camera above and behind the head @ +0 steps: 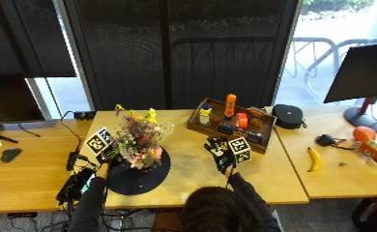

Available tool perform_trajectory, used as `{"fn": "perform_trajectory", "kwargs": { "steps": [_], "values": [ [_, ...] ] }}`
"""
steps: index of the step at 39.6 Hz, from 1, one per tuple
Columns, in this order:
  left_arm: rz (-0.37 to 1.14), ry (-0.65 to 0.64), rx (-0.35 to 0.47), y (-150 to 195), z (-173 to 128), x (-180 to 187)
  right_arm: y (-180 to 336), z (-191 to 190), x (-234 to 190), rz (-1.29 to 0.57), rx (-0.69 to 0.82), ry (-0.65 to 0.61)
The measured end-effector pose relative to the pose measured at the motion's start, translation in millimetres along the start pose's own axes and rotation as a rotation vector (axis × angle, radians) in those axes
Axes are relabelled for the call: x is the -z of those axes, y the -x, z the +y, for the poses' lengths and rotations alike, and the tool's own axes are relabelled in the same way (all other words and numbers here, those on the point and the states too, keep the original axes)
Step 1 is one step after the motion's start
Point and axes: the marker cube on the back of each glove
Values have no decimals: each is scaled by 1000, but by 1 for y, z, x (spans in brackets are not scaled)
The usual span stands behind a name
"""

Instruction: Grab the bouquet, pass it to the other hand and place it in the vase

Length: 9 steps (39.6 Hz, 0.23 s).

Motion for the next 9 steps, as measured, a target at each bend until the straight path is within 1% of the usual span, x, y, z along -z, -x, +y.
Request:
{"fn": "perform_trajectory", "kwargs": {
  "steps": [1,3,6,7,9],
  "values": [
    [-21,-2,15,10,2,-4,4,8,2,-45,-62,39],
    [-51,-7,31,24,4,-8,10,19,4,-134,-132,120],
    [-57,-25,16,29,6,-11,10,24,3,-209,-227,181],
    [-56,-36,7,29,5,-12,10,25,2,-225,-247,193],
    [-59,-69,-11,30,2,-13,9,25,0,-243,-229,206]
  ]
}}
